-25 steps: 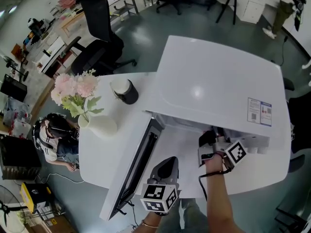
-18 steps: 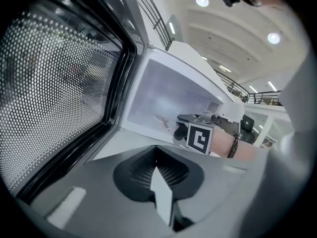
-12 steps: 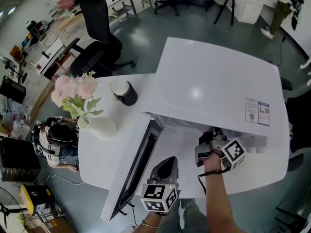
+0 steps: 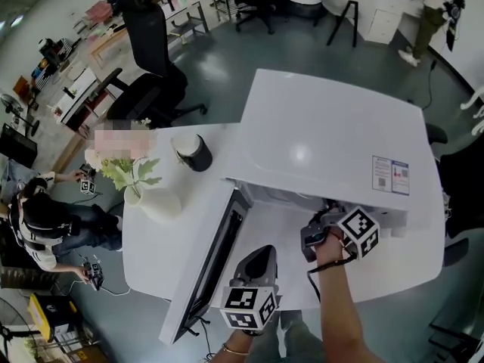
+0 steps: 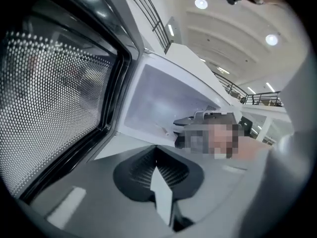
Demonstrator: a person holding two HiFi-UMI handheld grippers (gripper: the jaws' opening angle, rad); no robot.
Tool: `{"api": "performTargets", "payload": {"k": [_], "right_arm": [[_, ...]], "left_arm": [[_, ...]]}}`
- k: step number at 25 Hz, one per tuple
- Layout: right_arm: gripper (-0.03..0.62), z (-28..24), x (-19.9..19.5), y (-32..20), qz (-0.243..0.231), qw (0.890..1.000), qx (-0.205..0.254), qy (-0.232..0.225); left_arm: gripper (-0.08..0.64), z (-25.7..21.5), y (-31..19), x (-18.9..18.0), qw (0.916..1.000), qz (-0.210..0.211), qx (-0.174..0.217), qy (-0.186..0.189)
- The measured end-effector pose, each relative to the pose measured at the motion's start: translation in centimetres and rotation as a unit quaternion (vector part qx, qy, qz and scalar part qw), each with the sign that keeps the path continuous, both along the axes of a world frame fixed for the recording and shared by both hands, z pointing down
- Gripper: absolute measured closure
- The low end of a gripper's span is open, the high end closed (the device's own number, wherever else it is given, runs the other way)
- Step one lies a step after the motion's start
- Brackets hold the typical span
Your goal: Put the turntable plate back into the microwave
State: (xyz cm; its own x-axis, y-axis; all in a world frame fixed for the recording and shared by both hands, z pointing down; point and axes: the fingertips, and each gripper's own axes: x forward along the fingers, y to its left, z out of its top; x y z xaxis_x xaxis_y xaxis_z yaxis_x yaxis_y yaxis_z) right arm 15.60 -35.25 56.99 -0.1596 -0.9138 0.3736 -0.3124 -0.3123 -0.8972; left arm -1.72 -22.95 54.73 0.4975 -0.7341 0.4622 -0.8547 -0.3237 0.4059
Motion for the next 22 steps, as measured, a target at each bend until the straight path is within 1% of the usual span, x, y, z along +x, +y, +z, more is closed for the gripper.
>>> {"api": "performTargets", "payload": {"k": [3,11,18,22], "right_arm": [[0.462,-0.2,-0.1,0.1,-0.011,1.000,-0.009,0.012],[0.451,-0.2,-0.7,0.4,-0.031,0.998,-0.041,0.032],[0.451,-0.3,-0.7,1.1,-0.034,0.998,-0.051,0.030],[0.451,-0.4,-0.8,1.5,-0.032,0.998,-0.051,0.018]], "left_arm": [[0.560,-0.5,0.0,-0.1,1.0000,0.000,0.004,0.001],[0.560,-1.1,0.2,-0.4,1.0000,0.001,0.009,0.004],[0.560,-1.7,0.2,-0.3,0.9998,0.008,0.014,0.008],[0.560,-2.0,0.3,-0.2,0.9998,0.013,0.015,0.009]]}}
